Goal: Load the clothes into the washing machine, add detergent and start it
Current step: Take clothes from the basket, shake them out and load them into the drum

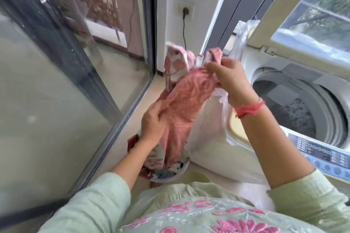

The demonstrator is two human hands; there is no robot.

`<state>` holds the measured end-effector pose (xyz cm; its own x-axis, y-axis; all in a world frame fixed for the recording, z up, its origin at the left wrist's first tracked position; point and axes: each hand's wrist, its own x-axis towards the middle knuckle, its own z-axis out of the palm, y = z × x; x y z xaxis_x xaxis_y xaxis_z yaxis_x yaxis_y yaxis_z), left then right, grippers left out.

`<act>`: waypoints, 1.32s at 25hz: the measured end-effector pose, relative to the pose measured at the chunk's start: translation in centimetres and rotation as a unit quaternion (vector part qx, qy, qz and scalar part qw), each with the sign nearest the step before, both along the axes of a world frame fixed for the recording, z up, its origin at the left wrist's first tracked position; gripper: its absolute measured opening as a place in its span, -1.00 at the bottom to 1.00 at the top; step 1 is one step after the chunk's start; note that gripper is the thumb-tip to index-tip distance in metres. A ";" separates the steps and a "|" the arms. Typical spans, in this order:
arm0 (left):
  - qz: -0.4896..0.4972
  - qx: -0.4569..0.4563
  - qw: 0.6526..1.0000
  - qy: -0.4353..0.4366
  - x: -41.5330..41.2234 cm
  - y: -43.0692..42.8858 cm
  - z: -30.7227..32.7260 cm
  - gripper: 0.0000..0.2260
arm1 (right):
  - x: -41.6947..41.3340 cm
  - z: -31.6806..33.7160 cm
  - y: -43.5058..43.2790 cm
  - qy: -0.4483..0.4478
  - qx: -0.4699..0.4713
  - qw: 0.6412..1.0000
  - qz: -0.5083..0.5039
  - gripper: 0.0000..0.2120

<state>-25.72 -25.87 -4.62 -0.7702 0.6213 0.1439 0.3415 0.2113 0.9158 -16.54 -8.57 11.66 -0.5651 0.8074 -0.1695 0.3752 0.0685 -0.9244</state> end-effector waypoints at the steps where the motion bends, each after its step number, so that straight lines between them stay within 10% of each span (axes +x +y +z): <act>1: 0.025 0.000 0.999 0.028 -0.9 -1.1 0.5 -0.75 | 0.5 -0.6 0.3 -0.066 0.120 0.990 -0.019 -0.70; 4: 0.108 0.009 0.987 0.119 -4.0 -3.8 2.0 -0.75 | 0.5 -1.4 0.4 -0.053 0.236 0.969 -0.054 -0.61; 8: 0.110 0.025 0.993 0.042 -7.0 -5.4 3.5 -0.80 | -1.2 -3.6 0.1 0.134 -0.008 0.991 -0.012 -0.56; 14: 0.106 0.026 0.994 -0.001 -8.1 -6.8 3.4 -0.81 | -2.5 -2.0 -1.1 0.010 0.103 0.978 0.180 -0.66; 19: 0.138 0.028 0.988 0.055 -10.0 -7.9 4.6 -0.83 | -1.9 -4.4 -1.5 -0.454 0.369 0.686 0.433 -0.62; 21: 0.155 0.014 0.986 0.057 -10.8 -8.5 4.4 -0.84 | -1.4 -4.7 -0.9 -0.382 0.371 0.758 0.378 -0.79; 24: 0.198 -0.040 0.979 0.009 -11.8 -9.3 3.5 -0.83 | -1.3 -2.0 -0.8 -0.058 -0.036 0.969 0.238 -0.79; 26: 0.178 -0.135 0.975 -0.003 -12.3 -9.1 3.1 -0.88 | -2.0 0.9 -2.4 0.045 -0.095 0.979 0.176 -0.81; 28: 0.161 -0.150 0.975 -0.039 -12.1 -7.8 4.2 -0.85 | -3.3 4.0 -3.7 0.002 0.132 0.976 0.171 -0.82; 30: 0.099 -0.029 0.992 -0.067 -9.8 -5.5 7.3 -0.63 | -4.2 6.7 -4.4 -0.040 0.338 0.925 0.169 -0.93; 33: -0.089 0.096 0.991 0.018 -4.4 -2.1 12.3 -0.42 | -5.1 9.7 -5.3 -0.075 0.399 0.891 0.201 -0.74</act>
<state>-30.14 -27.99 7.72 -0.6434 0.7050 0.2985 0.3912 -0.0324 0.9197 -21.64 -13.88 21.35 -0.8556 0.4415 0.2703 0.2869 0.8390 -0.4623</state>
